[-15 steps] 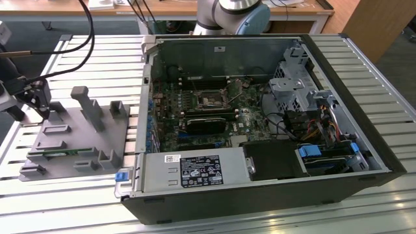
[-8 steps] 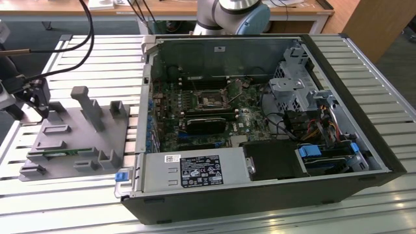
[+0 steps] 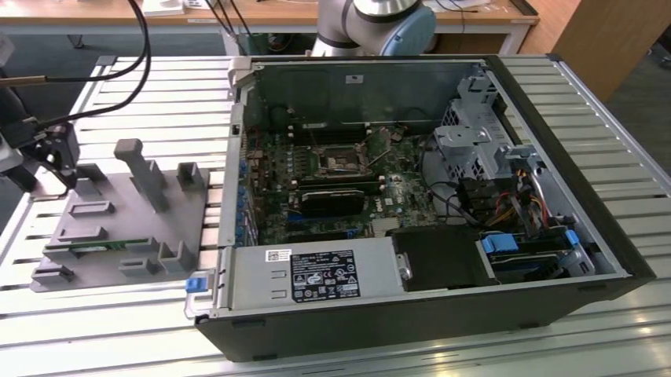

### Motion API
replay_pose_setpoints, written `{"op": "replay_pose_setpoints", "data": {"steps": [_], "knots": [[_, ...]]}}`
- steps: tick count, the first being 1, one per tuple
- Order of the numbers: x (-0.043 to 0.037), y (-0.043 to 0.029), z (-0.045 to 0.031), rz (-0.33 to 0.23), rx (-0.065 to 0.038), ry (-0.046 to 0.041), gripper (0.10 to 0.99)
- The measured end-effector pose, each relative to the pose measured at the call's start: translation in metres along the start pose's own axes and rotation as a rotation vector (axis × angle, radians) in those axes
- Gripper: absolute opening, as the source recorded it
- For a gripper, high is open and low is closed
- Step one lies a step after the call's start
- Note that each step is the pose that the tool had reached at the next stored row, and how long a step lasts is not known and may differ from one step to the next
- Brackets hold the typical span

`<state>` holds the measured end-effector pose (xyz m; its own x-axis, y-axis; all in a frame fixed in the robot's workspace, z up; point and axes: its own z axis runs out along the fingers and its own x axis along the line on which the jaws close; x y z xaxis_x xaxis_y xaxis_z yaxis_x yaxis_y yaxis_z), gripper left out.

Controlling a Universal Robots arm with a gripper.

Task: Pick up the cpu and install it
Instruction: 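Pick up the cpu and move it towards the insertion slot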

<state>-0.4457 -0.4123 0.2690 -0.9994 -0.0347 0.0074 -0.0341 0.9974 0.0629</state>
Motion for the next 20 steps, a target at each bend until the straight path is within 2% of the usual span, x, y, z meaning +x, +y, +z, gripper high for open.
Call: {"op": "replay_pose_setpoints", "data": {"steps": [20], "knots": [[0.0001,0.0011,-0.0098,0.0,0.0,0.0001,0.533]]}}
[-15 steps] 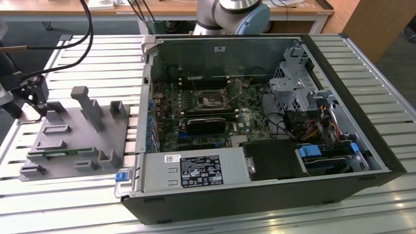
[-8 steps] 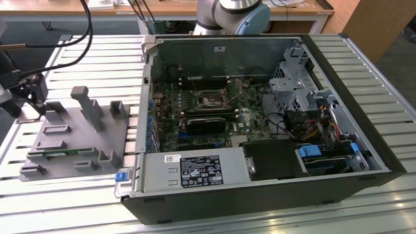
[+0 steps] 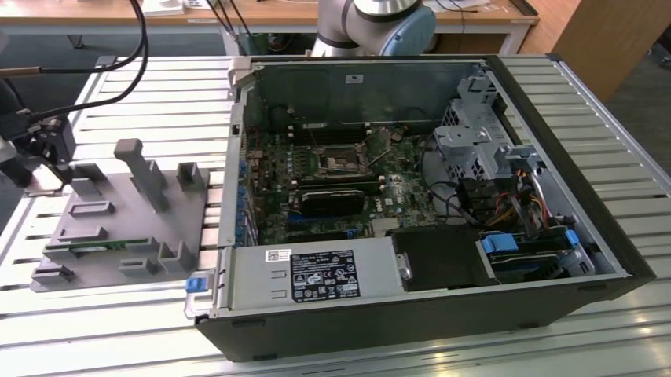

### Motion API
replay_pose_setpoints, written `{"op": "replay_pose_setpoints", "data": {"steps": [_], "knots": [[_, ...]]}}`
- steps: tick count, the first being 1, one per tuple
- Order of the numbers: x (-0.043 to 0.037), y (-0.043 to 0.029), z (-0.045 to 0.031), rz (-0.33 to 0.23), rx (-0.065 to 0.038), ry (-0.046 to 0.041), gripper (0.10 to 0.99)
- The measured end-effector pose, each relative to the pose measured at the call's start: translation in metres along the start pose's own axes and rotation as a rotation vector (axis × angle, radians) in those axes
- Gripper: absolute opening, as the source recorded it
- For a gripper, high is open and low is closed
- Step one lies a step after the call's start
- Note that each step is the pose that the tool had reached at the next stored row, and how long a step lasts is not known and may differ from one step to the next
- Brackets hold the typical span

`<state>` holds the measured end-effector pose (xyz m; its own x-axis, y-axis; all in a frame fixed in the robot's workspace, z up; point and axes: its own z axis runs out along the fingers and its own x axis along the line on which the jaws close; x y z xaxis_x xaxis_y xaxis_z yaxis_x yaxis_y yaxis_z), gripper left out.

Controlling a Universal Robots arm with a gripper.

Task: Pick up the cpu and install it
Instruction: 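Pick up the cpu and move it towards the insertion slot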

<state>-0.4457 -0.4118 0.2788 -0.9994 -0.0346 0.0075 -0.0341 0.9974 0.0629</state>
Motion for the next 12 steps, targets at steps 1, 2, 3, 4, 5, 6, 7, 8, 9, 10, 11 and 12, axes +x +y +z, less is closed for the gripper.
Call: {"op": "replay_pose_setpoints", "data": {"steps": [1,2,3,4,5,6,7,8,9,10,11,12], "knots": [[0.0,0.0001,-0.0005,0.0,0.0,0.0,0.533],[0.0,0.0001,-0.001,0.0,0.0,-0.0001,0.533],[0.0,0.0002,-0.0014,0.0,0.0,-0.0002,0.533],[0.0,0.0002,-0.002,0.0,0.0,-0.0001,0.533],[0.0,0.0003,-0.0024,0.0,0.0,-0.0001,0.533],[0.0,0.0003,-0.0028,0.0,0.0,-0.0001,0.533],[0.0,0.0004,-0.0033,0.0,0.0,-0.0001,0.533],[0.0,0.0005,-0.0039,0.0,0.0,0.0,0.533],[0.0,0.0005,-0.0044,0.0,0.0,-0.0001,0.533],[0.0,0.0006,-0.0049,0.0,0.0,-0.0001,0.533],[0.0,0.0006,-0.0055,0.0,0.0,0.0,0.533],[0.0,0.0007,-0.0061,0.0,0.0,0.0,0.533]]}}
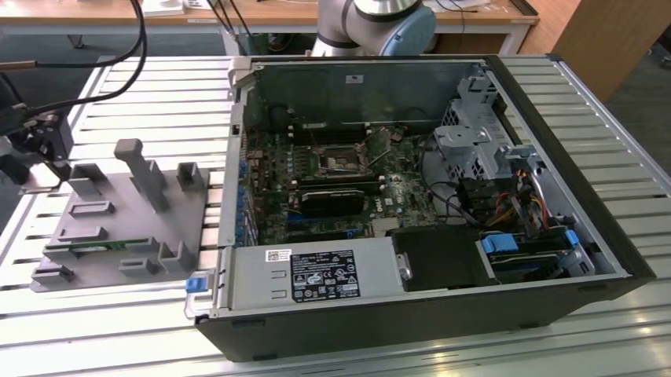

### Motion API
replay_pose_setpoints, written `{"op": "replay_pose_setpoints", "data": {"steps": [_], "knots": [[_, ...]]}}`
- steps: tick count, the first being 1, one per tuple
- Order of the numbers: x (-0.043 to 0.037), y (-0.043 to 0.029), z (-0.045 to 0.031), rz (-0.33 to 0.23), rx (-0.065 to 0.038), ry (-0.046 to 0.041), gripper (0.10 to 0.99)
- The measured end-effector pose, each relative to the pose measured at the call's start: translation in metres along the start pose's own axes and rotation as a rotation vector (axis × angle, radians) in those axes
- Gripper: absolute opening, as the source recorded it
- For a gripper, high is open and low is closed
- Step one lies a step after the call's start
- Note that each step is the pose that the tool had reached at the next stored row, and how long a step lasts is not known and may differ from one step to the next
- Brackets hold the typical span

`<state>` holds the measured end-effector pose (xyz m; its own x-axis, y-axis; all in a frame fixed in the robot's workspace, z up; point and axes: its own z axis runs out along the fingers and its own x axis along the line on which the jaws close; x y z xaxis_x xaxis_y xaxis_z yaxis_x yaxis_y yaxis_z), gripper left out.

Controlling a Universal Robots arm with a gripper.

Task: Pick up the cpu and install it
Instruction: 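Pick up the cpu and move it towards the insertion slot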

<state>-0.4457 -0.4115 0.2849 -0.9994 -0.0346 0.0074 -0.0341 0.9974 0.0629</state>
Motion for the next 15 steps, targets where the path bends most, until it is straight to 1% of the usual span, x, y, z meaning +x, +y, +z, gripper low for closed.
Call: {"op": "replay_pose_setpoints", "data": {"steps": [15], "knots": [[0.0001,0.001,-0.0102,0.0,0.0,-0.0001,0.533]]}}
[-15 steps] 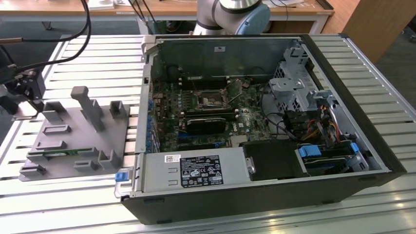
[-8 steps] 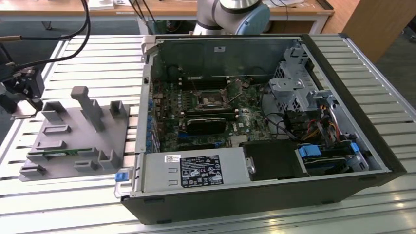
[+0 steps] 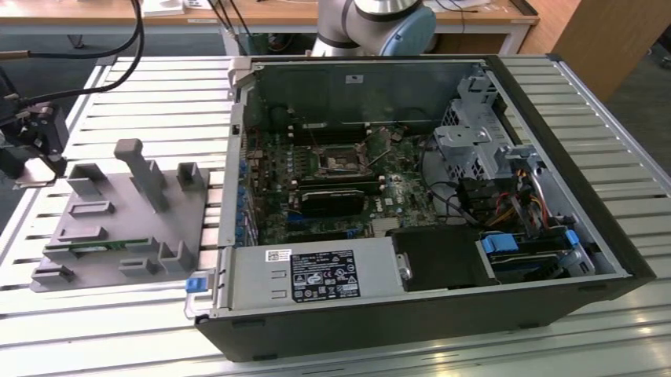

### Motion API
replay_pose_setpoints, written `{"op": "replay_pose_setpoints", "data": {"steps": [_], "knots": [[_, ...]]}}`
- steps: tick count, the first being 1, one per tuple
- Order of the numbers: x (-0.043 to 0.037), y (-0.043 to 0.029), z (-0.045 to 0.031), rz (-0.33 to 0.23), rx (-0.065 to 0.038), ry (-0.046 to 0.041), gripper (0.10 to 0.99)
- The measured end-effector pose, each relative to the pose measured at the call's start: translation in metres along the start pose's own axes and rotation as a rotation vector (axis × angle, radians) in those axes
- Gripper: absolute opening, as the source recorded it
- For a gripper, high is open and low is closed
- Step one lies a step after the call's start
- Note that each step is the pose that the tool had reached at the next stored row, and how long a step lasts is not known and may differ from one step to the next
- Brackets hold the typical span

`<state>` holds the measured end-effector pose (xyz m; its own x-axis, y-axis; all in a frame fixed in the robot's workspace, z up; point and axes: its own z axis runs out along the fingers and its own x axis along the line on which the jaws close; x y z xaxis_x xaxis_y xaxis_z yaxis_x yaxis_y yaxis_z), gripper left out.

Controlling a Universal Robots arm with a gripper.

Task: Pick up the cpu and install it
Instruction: 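Pick up the cpu and move it towards the insertion slot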

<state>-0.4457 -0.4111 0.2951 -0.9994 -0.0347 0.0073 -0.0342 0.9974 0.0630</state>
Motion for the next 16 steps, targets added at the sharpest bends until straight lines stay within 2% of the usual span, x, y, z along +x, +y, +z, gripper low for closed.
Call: {"op": "replay_pose_setpoints", "data": {"steps": [16], "knots": [[0.0001,0.0023,-0.0117,0.0,0.0,0.0001,0.533]]}}
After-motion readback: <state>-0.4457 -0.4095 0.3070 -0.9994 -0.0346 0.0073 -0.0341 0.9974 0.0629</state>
